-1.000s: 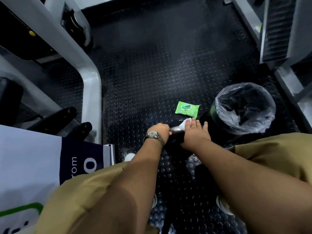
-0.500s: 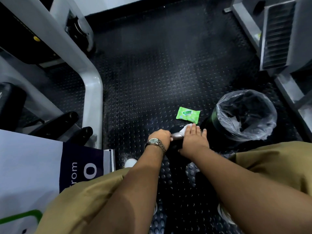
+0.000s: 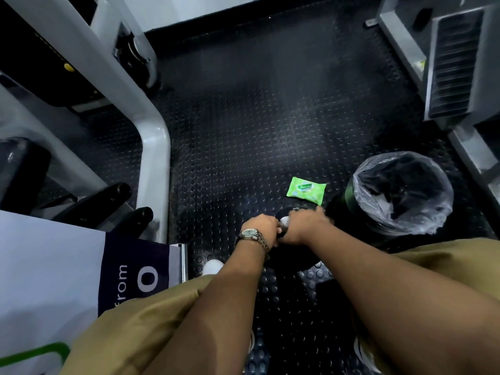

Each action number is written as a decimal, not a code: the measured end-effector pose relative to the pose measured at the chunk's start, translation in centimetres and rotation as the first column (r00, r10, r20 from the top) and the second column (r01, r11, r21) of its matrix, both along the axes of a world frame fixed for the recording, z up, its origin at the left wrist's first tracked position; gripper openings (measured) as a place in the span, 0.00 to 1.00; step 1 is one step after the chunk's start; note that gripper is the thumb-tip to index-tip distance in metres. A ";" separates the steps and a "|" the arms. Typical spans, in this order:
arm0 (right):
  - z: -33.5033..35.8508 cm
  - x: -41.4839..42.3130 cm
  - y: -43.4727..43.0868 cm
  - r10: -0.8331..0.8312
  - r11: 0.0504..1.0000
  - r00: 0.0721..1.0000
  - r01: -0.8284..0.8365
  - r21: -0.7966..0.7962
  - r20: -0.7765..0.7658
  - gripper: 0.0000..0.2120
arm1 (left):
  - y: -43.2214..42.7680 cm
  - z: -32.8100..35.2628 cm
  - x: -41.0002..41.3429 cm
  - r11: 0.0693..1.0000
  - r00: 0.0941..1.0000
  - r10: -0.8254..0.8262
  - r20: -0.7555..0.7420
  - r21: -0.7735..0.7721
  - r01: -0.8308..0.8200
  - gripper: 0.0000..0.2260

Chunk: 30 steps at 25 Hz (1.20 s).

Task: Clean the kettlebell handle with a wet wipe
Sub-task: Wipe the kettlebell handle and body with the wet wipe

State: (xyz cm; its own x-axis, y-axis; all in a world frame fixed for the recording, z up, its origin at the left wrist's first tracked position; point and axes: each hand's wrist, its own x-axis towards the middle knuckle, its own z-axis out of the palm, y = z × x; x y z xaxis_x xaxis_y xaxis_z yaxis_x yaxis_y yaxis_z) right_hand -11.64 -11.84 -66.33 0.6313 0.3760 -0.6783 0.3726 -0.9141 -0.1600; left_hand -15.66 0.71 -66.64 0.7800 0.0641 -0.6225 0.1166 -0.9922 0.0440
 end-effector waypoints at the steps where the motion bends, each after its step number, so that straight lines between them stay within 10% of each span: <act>1: -0.3 -0.3 0.8 0.013 0.998 1.000 -0.013 0.056 -0.003 0.33 | 0.0 0.1 0.0 1.000 1.000 -0.004 0.023 0.007 0.004 0.12; 9: -0.5 1.7 -1.9 0.065 0.982 0.996 -0.055 -0.181 0.054 0.37 | 0.4 0.2 0.7 0.999 0.999 -0.044 -0.027 0.002 0.044 0.13; 14: -1.3 -0.4 1.8 0.117 0.986 0.993 -0.119 0.116 0.028 0.30 | 0.1 0.5 0.4 0.999 0.999 -0.027 0.025 0.042 0.026 0.13; 19: -0.7 1.4 -2.0 0.044 0.987 0.998 -0.037 -0.158 0.035 0.36 | 0.4 0.1 0.5 1.000 0.999 -0.031 -0.021 0.003 0.031 0.14; 25: -0.6 0.4 0.9 -0.016 0.982 0.998 0.027 0.186 -0.059 0.21 | 0.2 0.5 0.6 1.000 1.000 -0.023 0.012 0.007 0.023 0.13; 30: 0.3 1.4 -1.8 0.057 0.992 0.995 -0.046 -0.117 0.087 0.16 | 0.3 0.2 0.5 0.999 0.999 -0.045 -0.013 0.005 0.045 0.14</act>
